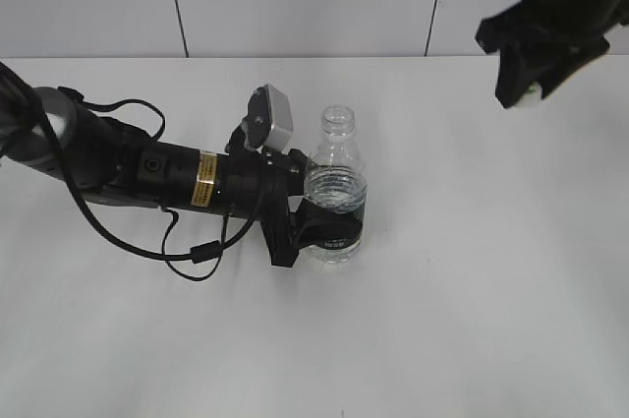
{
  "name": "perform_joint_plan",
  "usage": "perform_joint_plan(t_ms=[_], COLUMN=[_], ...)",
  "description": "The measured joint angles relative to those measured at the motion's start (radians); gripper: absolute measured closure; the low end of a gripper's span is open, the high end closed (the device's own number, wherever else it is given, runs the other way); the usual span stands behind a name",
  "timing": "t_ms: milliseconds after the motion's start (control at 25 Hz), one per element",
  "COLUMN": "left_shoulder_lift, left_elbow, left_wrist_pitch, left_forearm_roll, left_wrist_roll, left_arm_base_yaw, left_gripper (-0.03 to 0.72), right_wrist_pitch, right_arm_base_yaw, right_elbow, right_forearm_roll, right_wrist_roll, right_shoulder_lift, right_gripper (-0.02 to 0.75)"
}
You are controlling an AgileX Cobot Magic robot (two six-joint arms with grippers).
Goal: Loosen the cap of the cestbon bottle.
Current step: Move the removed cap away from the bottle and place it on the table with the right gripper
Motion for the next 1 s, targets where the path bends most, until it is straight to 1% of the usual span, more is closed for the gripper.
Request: perform_joint_plan(t_ms=[80,160,360,560,760,880,1000], left_shoulder_lift=[0.0,0.0,0.0,0.0,0.0,0.0,0.0], left_elbow=[0.0,0.0,0.0,0.0,0.0,0.0,0.0], left_wrist_pitch=[0.0,0.0,0.0,0.0,0.0,0.0,0.0], left_forearm_roll=[0.0,0.0,0.0,0.0,-0.001,-0.003,-0.014], left_wrist_roll=[0.0,0.0,0.0,0.0,0.0,0.0,0.002], left_arm_base_yaw=[0.0,0.0,0.0,0.0,0.0,0.0,0.0], left_gripper=[0.279,0.279,0.279,0.279,0.279,0.279,0.279], right_wrist_pitch=[-0.029,-0.105,-0.325,-0.525,-0.687,-0.73,-0.739], right_arm_base_yaw=[-0.033,-0.052,-0.053,-0.053,-0.053,-0.053,-0.053], right_elbow=[0.083,0.16,0.35,0.482,0.531,0.532,0.534], right_forearm_roll=[0.015,0.041,0.083,0.091,0.092,0.095,0.111], right_wrist_roll=[0.002,0.003,0.004,0.01,0.013,0.014,0.014], right_shoulder_lift=[0.0,0.0,0.0,0.0,0.012,0.049,0.091], right_gripper=[0.444,0.444,0.444,0.444,0.444,0.444,0.444])
